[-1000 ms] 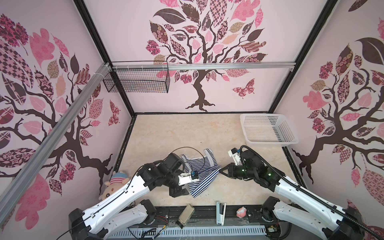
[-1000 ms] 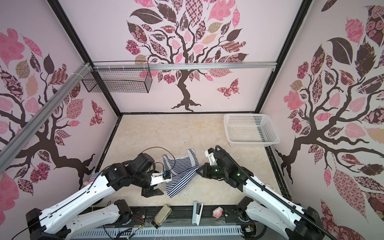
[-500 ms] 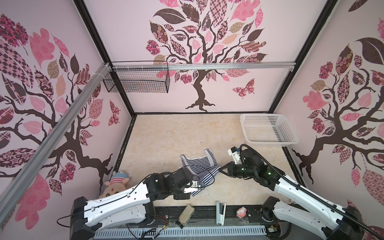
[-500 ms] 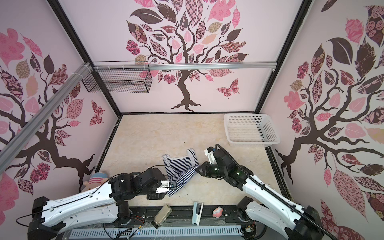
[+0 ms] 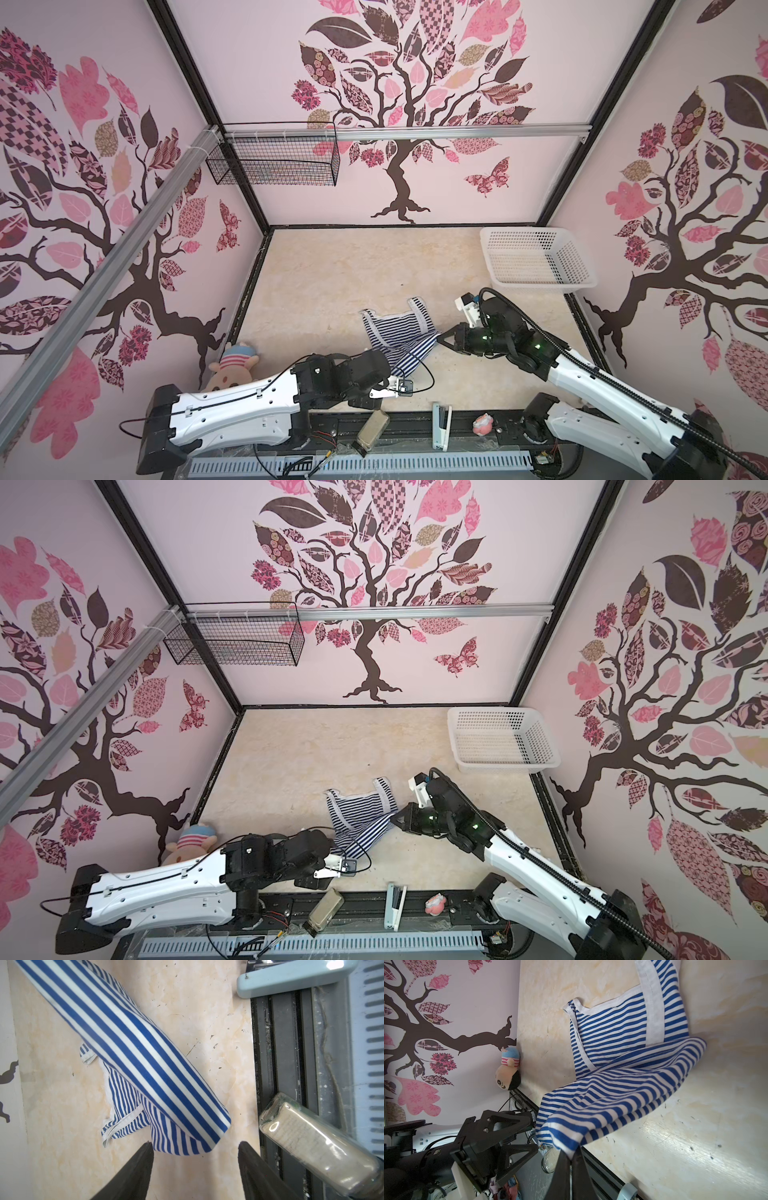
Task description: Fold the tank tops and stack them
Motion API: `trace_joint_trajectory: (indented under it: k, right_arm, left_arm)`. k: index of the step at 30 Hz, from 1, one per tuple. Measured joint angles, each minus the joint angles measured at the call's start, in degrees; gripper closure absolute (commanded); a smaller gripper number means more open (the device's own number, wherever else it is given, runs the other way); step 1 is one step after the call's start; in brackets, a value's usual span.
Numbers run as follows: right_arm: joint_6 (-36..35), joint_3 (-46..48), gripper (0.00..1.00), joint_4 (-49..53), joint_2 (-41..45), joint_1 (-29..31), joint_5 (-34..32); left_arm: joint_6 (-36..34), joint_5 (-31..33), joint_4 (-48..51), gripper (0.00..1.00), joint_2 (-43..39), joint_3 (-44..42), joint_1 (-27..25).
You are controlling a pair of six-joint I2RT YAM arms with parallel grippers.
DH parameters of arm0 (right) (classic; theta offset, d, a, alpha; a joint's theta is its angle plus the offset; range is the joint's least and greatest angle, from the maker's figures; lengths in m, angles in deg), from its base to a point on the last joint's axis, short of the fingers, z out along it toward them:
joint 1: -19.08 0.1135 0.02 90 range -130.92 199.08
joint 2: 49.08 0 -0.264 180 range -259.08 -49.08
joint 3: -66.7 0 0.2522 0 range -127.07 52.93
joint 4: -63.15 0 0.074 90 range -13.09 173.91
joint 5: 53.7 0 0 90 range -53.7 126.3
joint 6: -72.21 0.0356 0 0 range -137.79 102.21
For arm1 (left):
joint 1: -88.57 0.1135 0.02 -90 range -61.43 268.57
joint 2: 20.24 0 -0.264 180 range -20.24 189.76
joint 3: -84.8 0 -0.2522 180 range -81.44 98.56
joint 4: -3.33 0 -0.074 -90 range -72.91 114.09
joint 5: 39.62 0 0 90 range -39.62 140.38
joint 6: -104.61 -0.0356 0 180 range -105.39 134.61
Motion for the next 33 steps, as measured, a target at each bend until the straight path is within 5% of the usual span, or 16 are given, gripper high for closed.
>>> trace_joint_trajectory:
  k: [10, 23, 33]
  right_arm:
    - [0.0, -0.2, 1.0, -0.4, -0.6, 0.0, 0.0]
    - [0.0, -0.2, 1.0, -1.5, -1.7, 0.0, 0.0]
    - [0.2, -0.2, 1.0, -2.1, -2.2, -0.2, 0.1]
  left_arm:
    - [-2.5, 6.4, -5.5, 0.37, 1.5, -4.9, -2.2]
    - [-2.2, 11.6, -9.6, 0.62, 0.1, -5.3, -2.3]
    - [-1.1, 10.0, -8.7, 0.98, -0.2, -5.2, -2.3]
